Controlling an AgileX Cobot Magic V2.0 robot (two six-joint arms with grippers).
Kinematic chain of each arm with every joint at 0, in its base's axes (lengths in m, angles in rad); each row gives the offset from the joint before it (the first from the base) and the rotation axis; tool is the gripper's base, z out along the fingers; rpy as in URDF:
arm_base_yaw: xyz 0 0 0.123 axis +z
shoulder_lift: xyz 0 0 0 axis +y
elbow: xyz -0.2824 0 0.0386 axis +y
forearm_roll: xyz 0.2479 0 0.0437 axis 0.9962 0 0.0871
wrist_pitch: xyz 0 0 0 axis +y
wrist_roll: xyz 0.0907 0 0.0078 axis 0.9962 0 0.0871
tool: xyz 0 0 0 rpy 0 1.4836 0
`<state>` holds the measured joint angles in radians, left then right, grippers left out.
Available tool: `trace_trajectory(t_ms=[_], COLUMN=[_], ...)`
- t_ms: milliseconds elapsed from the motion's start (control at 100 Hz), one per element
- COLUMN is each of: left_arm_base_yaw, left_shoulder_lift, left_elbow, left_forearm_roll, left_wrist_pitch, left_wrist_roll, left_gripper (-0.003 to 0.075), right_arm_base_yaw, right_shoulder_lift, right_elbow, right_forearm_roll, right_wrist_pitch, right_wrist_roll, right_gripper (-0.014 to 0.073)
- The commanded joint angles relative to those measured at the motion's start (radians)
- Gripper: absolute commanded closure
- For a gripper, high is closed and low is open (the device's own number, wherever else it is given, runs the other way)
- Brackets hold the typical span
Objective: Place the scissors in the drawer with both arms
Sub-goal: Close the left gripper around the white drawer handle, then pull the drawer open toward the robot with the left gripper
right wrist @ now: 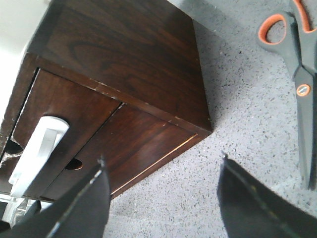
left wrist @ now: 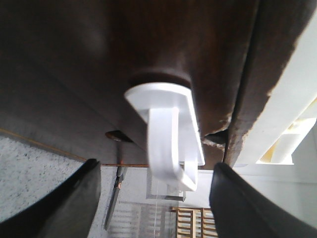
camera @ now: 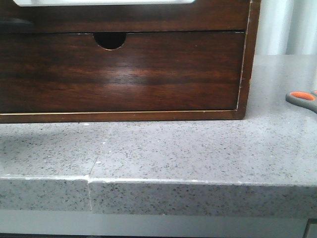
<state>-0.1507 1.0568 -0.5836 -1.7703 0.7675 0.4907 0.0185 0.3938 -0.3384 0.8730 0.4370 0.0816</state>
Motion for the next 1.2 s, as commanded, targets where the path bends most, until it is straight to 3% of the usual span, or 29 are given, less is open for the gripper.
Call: trace_trajectory(t_ms=[0,100,200,270,380,730,1190], left_arm_base_yaw=[-0.007,-0.007,-0.007,-0.007,-0.007,-0.007,-0.007], left_shoulder_lift=[0.015,0.042,0.062,0.068,0.068,0.046,-0.238], left_elbow=[-0.053,-0.073,-0.081,-0.081,-0.081,-0.081,0.099], left_forearm_roll=[-0.086,-0.086,-0.086,-0.08,-0.077,-0.058,-0.061], left_wrist_pitch=[0.066,0.069,0.071,0.071,0.083,0.096,0.079], left_wrist_roll=[0.025,0.025,0.025,0.036,0.091,0.076,-0.01], left_gripper=[0.0282,0.029,0.037,0.0486,0.0741,0.074,0.074], right_arm_base_yaw=[-0.005,-0.005,-0.005,-0.005,-0.005,-0.005,-0.005], right_shoulder_lift=[0.016,0.016,0.016,0.016,0.016,0.016,0.016], right_elbow=[-0.039,-0.039,-0.039,-0.039,-0.039,-0.039,-0.039], right_forearm_roll=[0.026,0.018,0.006,0.005,0.005,0.005,0.005], right_wrist_pitch=[-0.041,-0.041,-0.041,-0.037,-0.029,0.004,0.009], right_wrist_roll=[-0.006,-0.008,-0.008,-0.008,-0.008,-0.008,-0.008], right_gripper=[0.0189,0.0189,0.0189,0.0189,0.019,0.019,0.019])
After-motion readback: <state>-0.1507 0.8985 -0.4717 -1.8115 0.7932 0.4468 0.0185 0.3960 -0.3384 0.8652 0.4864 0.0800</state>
